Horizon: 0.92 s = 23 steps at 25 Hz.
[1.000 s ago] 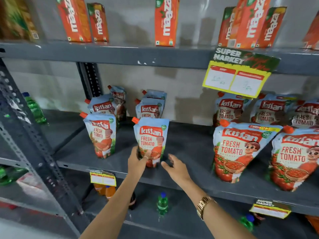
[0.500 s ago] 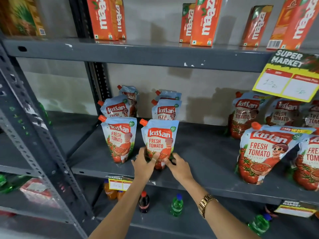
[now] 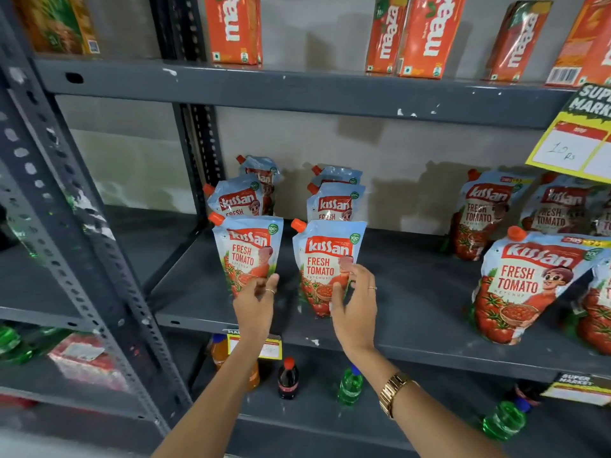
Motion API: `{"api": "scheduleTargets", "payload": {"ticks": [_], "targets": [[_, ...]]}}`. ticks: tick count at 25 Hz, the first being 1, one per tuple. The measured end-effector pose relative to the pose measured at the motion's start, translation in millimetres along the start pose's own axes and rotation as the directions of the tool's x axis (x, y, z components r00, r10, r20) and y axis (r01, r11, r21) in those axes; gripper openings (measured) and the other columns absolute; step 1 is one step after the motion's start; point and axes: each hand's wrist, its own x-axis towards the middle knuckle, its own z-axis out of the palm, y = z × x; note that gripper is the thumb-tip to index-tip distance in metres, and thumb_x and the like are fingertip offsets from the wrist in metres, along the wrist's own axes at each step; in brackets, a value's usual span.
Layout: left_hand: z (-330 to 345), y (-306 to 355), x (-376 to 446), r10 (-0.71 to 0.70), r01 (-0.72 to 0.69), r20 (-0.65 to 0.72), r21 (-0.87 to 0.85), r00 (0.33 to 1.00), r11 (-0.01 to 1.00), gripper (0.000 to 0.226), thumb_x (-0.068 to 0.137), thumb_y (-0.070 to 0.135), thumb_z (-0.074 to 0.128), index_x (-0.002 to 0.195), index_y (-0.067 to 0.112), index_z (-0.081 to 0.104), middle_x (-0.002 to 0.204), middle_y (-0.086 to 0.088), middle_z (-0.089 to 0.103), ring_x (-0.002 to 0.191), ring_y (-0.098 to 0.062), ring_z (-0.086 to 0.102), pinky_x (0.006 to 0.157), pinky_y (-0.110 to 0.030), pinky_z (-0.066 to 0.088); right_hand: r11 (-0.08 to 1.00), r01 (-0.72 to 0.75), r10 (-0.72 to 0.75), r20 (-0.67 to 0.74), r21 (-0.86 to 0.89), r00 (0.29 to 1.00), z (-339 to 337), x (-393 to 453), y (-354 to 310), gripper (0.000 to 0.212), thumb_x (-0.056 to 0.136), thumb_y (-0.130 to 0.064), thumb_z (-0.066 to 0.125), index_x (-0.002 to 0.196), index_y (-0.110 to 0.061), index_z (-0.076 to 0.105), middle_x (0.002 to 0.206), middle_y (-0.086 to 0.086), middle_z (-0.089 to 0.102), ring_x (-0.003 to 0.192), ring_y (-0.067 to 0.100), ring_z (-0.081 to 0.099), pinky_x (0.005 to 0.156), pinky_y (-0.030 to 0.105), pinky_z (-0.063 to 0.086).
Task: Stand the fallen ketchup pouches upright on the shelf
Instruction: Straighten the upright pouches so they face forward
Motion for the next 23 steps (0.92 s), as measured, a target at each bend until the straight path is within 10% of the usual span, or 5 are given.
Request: {"api": "scheduleTargets", "payload": {"ticks": [7, 12, 23], "targets": [[-39.1, -10.9, 29.9, 0.000, 0.015, -0.243, 0.059, 0.970, 0.998, 0.033, 0.074, 0.040, 0.070, 0.087, 0.015, 0.052, 0.079, 0.001, 0.055, 0.077, -0.019, 0.054, 0.067, -0.034, 0.045, 0.995, 0.070, -0.086, 0.249, 0.072, 0.965, 48.5, -10.6, -22.4, 0.027, 0.088, -0.013, 0.056, 0.115, -0.010, 0.054, 0.112, 0.008, 0.062, 0.091, 0.015, 0.060, 0.078, 0.030, 0.055], [-52.4, -20.7, 45.7, -0.048, 0.048, -0.018, 0.006, 0.999, 0.999, 0.063, 0.078, 0.027, 0.070, 0.131, 0.011, 0.041, 0.132, -0.009, 0.052, 0.118, -0.022, 0.051, 0.092, -0.029, 0.041, 0.961, -0.273, 0.249, 0.542, -0.036, 0.803, 87.1, -3.5, -26.4, 0.053, 0.091, -0.024, 0.054, 0.137, -0.007, 0.036, 0.136, 0.013, 0.052, 0.120, 0.024, 0.055, 0.102, 0.038, 0.046], [-80.9, -26.3, 73.9, -0.015, 0.012, 0.061, 0.047, 0.998, 0.999, 0.036, 0.083, 0.020, 0.065, 0.114, 0.003, 0.056, 0.114, -0.017, 0.065, 0.094, -0.016, 0.058, 0.079, -0.026, 0.045, 0.946, -0.317, 0.301, 0.541, -0.065, 0.785, 134.5, -2.3, -44.7, 0.034, 0.088, -0.029, 0.057, 0.113, -0.005, 0.057, 0.115, 0.013, 0.068, 0.106, 0.025, 0.063, 0.092, 0.038, 0.051]]}}
